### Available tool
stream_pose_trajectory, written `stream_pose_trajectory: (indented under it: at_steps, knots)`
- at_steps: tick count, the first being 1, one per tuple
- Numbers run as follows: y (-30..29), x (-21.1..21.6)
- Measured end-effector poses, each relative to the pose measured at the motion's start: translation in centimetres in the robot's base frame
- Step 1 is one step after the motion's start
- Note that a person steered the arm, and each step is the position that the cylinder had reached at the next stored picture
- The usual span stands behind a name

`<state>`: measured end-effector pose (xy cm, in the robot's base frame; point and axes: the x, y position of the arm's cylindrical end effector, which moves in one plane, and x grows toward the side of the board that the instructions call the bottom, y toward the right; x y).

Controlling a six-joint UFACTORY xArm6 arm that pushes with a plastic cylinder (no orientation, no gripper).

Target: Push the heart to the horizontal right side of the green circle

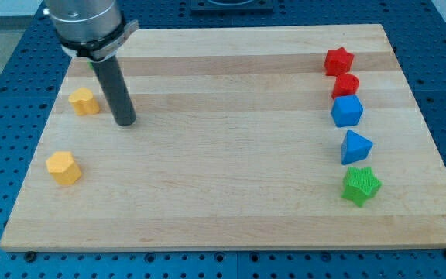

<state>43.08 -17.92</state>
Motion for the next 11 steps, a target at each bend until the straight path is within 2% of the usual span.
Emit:
stream_pose_trajectory:
  at_steps: [1,2,4,5,6,7,8,9,10,11]
  knots:
    - [-5.0,1.5]
    - [-8.4,1.0]
    - [-8.1,-5.2]
    - [-7.5,-5.2]
    - [-1.5,-8.1]
    - [-0.7,-8.5]
    - [-2.8,-8.8]
    - [0.1,-12.2]
    - [6.7,-11.4]
    - [9.2,-11.3]
